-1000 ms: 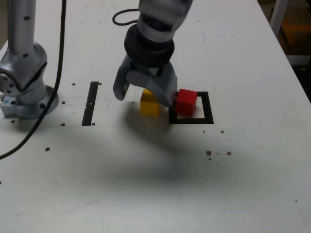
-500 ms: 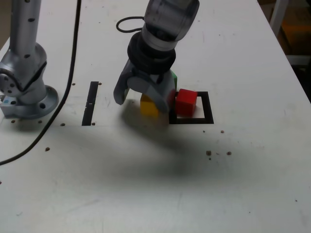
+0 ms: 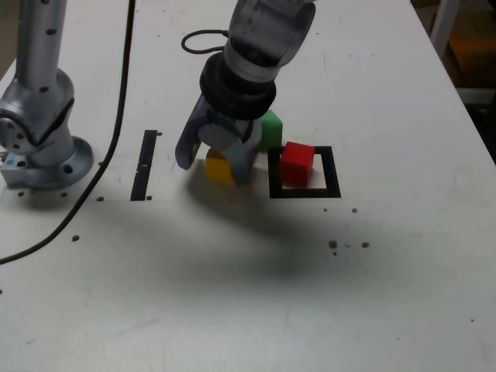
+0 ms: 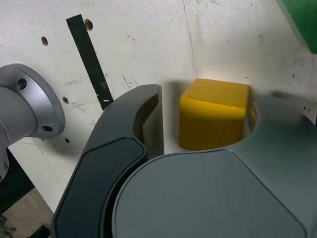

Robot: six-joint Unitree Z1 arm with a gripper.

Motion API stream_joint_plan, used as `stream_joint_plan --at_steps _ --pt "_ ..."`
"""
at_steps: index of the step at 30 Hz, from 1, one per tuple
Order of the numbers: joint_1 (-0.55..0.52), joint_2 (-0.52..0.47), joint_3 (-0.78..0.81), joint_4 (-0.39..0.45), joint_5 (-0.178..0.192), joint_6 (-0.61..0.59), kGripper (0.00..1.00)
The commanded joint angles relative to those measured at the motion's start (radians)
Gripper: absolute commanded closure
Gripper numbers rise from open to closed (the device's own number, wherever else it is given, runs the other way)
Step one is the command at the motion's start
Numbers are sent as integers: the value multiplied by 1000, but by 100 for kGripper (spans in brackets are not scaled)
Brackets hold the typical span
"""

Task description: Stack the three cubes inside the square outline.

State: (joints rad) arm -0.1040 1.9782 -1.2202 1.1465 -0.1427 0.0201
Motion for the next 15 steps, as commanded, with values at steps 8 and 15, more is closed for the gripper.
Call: stream_joint_plan --at_steps 8,15 --pt "4 -6 2 -10 10 2 69" --pt "4 -23 -10 9 31 1 77"
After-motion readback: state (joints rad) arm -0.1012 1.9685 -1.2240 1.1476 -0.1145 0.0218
